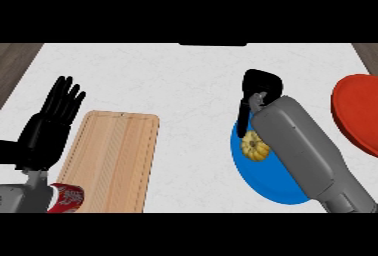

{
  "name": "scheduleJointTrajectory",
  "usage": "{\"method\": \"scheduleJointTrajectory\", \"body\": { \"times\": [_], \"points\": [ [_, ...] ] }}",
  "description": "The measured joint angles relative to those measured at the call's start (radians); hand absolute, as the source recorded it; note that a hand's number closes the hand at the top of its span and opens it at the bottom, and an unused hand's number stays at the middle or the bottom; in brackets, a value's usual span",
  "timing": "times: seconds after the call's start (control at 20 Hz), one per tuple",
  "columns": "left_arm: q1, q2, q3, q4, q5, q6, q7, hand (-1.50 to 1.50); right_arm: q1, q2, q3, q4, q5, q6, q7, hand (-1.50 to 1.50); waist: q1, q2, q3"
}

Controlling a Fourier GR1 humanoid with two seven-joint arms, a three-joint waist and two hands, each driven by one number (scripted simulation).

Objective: Pick the squash from the plate and place it in the bowl

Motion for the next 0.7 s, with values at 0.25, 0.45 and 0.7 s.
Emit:
{"method": "scheduleJointTrajectory", "body": {
  "times": [0.25,0.45,0.7],
  "points": [
    [0.009,0.014,0.031,0.018,0.010,-0.019,-0.007,0.00,-0.007,0.060,-0.013,0.019,-0.004,0.015,0.036,-1.50,-0.018,-0.001,0.001],
    [0.009,0.008,0.038,0.019,0.005,-0.015,-0.010,0.00,0.005,0.098,-0.014,0.005,0.007,0.022,0.059,-1.50,-0.028,-0.003,0.002],
    [0.010,0.009,0.052,0.018,0.007,-0.021,0.000,0.00,0.090,0.092,0.033,-0.068,0.086,0.022,0.052,-1.50,-0.034,-0.002,0.003]
  ]
}}
